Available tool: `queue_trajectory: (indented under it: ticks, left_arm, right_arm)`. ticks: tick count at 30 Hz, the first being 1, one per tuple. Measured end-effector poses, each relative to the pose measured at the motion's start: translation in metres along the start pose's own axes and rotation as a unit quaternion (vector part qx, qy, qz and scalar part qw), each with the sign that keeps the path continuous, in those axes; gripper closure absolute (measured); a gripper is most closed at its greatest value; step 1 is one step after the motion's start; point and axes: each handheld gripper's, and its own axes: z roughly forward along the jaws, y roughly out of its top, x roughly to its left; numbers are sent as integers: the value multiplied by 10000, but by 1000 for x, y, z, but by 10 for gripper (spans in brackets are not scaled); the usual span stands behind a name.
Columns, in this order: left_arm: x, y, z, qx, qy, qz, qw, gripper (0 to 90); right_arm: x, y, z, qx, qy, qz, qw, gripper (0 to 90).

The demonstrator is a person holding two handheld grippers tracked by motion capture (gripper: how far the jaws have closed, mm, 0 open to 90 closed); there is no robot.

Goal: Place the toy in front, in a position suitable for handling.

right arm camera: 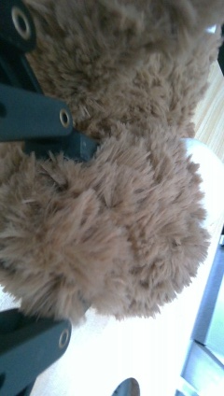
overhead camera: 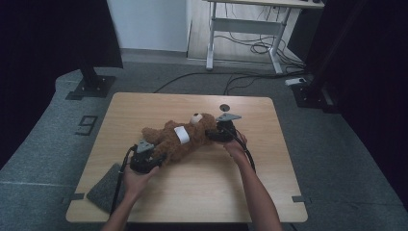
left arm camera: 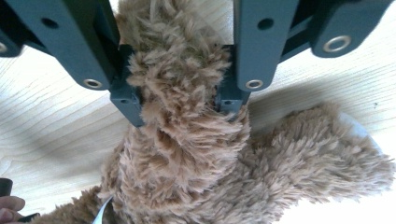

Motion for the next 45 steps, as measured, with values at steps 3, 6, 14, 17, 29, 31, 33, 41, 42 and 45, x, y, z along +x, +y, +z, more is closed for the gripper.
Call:
queue_trajectory:
  ticks: [3,6,14,17,29,31,33,41,42,45]
  left_arm:
    - [2,2,-3,-72,22,-16,10000,653]
    - [3,6,-6,-144,64,2,9999,679]
    - [-7,13,-12,-297,-64,156,9994,698]
    - [-12,16,-13,-319,-162,223,9991,705]
    - [-35,29,-17,-417,-373,673,9962,719]
    - [-37,29,-17,-394,-433,692,9959,719]
    - [-39,26,-14,-338,-492,711,9957,718]
    - [-44,19,2,-162,-641,710,9953,710]
    - [-44,18,4,-138,-655,700,9953,708]
    - [-44,17,8,-102,-669,689,9953,701]
  right_arm:
    - [1,0,-4,-132,-34,-6,9999,513]
    - [5,3,-15,-377,-121,-7,9992,534]
    - [8,10,-55,-736,-225,-162,9969,561]
    - [12,5,-73,-800,-301,-218,9961,564]
    - [30,-36,-134,-1239,-675,2,9900,569]
    - [38,-47,-143,-1302,-732,53,9888,566]
    - [45,-60,-151,-1341,-764,184,9878,563]
    - [44,-104,-156,-1256,-791,890,9849,515]
    - [44,-107,-155,-1270,-826,920,9842,510]
    - [43,-112,-154,-1305,-844,981,9830,503]
